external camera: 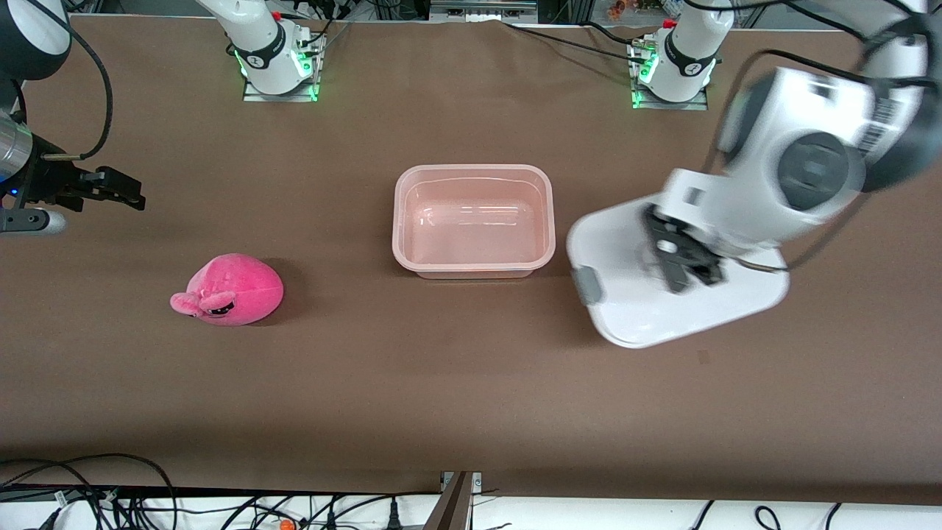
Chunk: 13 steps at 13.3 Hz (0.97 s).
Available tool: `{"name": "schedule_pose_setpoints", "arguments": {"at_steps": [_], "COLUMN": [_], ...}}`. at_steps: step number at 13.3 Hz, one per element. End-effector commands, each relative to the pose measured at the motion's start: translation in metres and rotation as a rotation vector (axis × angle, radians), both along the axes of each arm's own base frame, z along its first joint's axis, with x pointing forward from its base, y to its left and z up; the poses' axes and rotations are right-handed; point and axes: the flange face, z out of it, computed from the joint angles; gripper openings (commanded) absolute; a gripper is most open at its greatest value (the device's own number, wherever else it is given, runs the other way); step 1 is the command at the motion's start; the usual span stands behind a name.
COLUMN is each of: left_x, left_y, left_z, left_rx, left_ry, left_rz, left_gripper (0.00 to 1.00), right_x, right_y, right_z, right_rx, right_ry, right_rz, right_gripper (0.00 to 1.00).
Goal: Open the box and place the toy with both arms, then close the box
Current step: 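Lift the white lid with the left gripper and set it aside, then move the right gripper toward the pink plush toy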
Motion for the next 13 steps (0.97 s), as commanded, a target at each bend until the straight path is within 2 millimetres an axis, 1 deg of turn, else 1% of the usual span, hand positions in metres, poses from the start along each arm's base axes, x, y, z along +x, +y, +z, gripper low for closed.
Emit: {"name": "schedule_pose_setpoints", "arguments": {"at_steps": [1,2,4,5,7,10,11,12,13], "left_x": [0.009,0.009,0.004,0.002,0.000,0.001,0.001,0.000,0.000], "left_y": [0.095,0.127,0.176,0.189,0.193,0.180,0.180,0.181,0.185], "left_z": [0.007,0.008,0.007,0.008,0.009,0.008,0.008,0.009,0.009], "left_rx": [-0.026,-0.033,-0.053,-0.056,-0.060,-0.064,-0.064,-0.061,-0.062], "left_ry": [0.016,0.016,0.037,0.045,0.054,0.061,0.061,0.060,0.060], "left_rz": [-0.008,-0.003,-0.029,-0.048,-0.063,-0.082,-0.084,-0.085,-0.081], "left_gripper": [0.00,0.00,0.00,0.00,0.00,0.00,0.00,0.00,0.00], "right_x": [-0.001,-0.001,-0.001,-0.001,-0.001,0.001,0.010,0.016,0.018], "right_y": [0.001,0.001,0.000,0.001,0.002,0.003,0.008,0.019,0.035], "right_z": [0.004,0.004,0.004,0.005,0.006,0.007,-0.002,-0.012,-0.013], "right_rx": [0.012,0.012,0.012,0.012,0.011,0.011,0.009,0.002,-0.015], "right_ry": [0.005,0.003,0.003,0.002,-0.001,-0.018,-0.033,-0.026,-0.029], "right_rz": [0.006,0.004,0.003,0.004,0.007,0.012,0.022,0.043,0.061], "right_gripper": [1.00,1.00,1.00,1.00,1.00,1.00,1.00,1.00,1.00]}}
